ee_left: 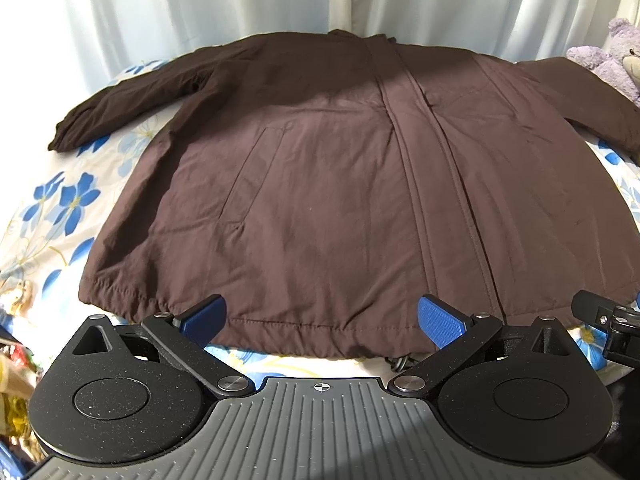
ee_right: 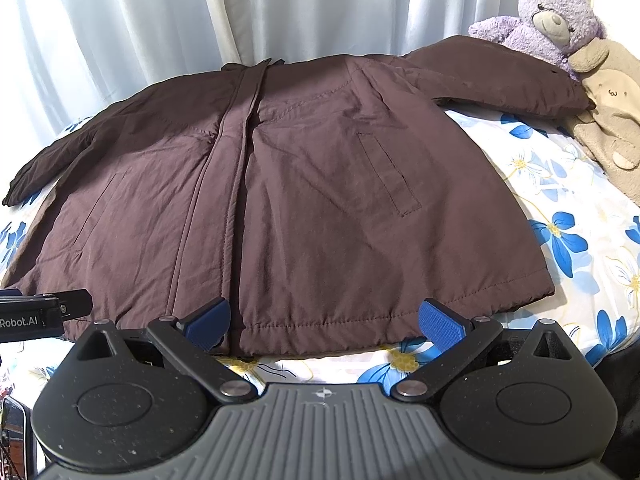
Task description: Fold large clothes
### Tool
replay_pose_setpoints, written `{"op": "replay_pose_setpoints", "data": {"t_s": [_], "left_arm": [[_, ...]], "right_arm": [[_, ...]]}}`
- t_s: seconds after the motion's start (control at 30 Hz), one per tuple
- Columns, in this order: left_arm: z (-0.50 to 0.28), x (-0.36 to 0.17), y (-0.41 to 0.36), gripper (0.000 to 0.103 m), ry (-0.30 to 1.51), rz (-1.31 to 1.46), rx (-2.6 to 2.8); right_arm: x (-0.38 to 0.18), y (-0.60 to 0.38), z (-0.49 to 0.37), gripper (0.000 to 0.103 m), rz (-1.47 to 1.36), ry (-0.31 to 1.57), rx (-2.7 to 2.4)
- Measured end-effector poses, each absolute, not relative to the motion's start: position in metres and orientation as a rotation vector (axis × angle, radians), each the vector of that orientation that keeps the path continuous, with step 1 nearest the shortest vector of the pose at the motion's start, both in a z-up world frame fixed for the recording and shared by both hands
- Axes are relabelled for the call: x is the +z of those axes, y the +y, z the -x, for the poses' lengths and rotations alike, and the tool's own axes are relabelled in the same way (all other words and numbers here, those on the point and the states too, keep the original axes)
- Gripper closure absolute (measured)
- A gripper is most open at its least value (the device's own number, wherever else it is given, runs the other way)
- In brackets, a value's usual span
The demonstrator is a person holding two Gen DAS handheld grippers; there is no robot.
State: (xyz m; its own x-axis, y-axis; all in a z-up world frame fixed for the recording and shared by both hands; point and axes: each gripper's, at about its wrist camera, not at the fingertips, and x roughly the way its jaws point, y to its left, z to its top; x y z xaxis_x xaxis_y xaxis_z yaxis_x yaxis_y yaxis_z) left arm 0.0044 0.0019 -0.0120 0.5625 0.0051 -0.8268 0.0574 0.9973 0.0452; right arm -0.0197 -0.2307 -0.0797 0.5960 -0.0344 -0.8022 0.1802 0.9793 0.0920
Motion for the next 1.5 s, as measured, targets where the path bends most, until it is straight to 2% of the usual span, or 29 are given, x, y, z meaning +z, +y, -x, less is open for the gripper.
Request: {"op": "replay_pose_setpoints", "data": {"t_s": [1.5], "left_arm": [[-0.013,-0.013,-0.005,0.0,1.015,-0.088,-0.017]], "right_arm": [[-0.082,-0.245,0.021,0.002,-0.299,0.912,-0.046]]}}
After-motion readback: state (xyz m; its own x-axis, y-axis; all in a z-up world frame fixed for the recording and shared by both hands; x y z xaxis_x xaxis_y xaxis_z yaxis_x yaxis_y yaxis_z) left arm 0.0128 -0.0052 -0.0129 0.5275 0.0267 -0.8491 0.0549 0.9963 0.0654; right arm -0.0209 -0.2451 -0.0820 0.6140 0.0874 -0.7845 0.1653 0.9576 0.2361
